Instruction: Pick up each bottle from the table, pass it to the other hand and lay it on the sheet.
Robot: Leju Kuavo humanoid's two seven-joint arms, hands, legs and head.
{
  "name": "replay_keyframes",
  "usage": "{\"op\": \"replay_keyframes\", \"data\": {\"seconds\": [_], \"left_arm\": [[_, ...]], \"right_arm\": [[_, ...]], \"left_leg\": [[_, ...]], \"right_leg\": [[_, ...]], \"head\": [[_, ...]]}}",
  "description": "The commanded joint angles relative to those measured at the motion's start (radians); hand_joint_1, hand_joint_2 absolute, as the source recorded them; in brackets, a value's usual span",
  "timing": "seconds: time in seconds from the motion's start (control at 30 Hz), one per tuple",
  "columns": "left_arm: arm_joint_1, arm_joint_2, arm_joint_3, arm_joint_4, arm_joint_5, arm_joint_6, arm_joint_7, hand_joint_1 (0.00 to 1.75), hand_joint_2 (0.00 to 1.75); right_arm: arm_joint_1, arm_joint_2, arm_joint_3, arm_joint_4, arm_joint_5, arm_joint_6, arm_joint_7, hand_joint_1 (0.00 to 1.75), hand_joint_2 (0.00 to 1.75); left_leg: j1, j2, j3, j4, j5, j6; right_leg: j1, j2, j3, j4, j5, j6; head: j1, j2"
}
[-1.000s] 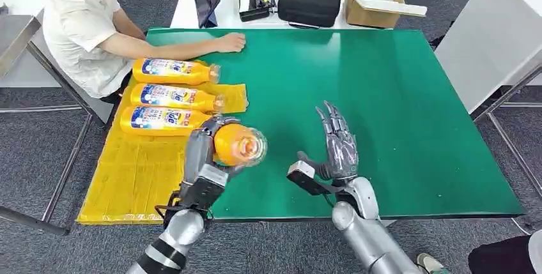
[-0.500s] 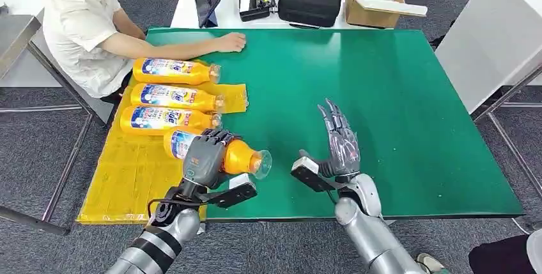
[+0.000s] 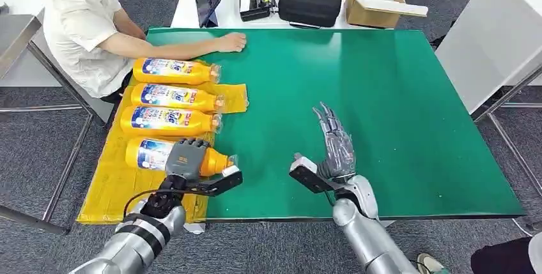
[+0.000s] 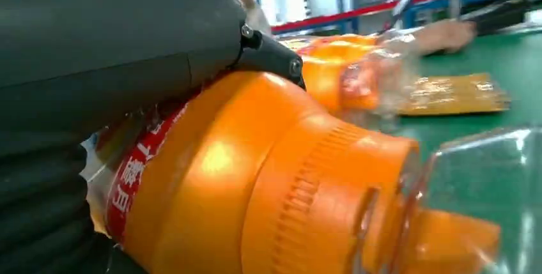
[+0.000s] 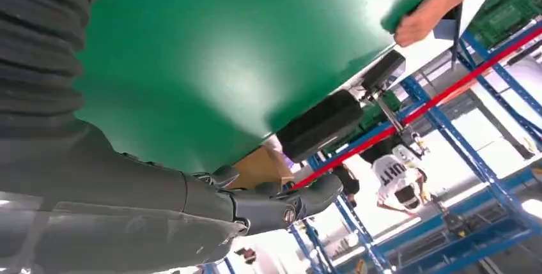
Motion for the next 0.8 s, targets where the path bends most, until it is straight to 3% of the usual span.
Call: {"op": "replay_keyframes", "data": {"seconds": [0.03,0.4,0.43,0.47,0.5,0.8], "left_arm": [[-0.068,-0.001,0.067,0.127,-0.001,-0.011,0.024,1.75,1.75],[-0.103,-0.025,0.152,0.176,0.001,-0.132,0.003,1.75,1.75],[-0.102,-0.032,0.162,0.177,0.009,-0.137,-0.006,1.48,1.75],[-0.101,-0.034,0.165,0.176,0.008,-0.137,-0.009,0.80,1.75],[-0.101,-0.041,0.174,0.178,0.019,-0.154,-0.023,0.02,1.75],[-0.118,-0.054,0.216,0.197,0.106,-0.323,-0.142,0.00,1.75]], "right_arm": [[-0.001,0.011,-0.037,0.003,-0.004,0.016,0.004,0.00,1.75],[0.002,0.030,-0.049,0.017,-0.009,0.043,-0.011,0.00,1.75],[0.003,0.031,-0.050,0.018,-0.010,0.041,-0.013,0.00,1.75],[0.003,0.032,-0.050,0.019,-0.010,0.041,-0.015,0.00,1.75],[0.005,0.033,-0.051,0.018,-0.011,0.040,-0.016,0.00,1.75],[-0.001,0.029,-0.053,0.036,-0.034,0.045,-0.034,0.00,1.75]], "left_leg": [[0.001,0.002,0.002,0.000,-0.001,0.000],[0.003,0.004,0.006,0.001,-0.002,-0.002],[0.002,0.004,0.005,0.001,-0.001,-0.002],[0.002,0.003,0.004,0.000,0.000,-0.002],[0.002,0.004,0.006,0.000,-0.001,-0.002],[0.002,0.003,0.007,0.000,0.000,-0.002]], "right_leg": [[0.001,0.001,0.002,0.000,0.000,-0.003],[0.003,0.002,0.005,0.000,0.000,-0.008],[0.003,0.002,0.004,0.000,0.001,-0.007],[0.002,0.001,0.003,0.000,0.002,-0.006],[0.003,0.002,0.004,-0.001,0.001,-0.007],[0.003,0.001,0.006,-0.001,0.002,-0.007]], "head": [[0.000,0.000],[0.000,0.000],[0.000,0.000],[0.000,0.000],[0.000,0.000],[0.000,0.000]]}}
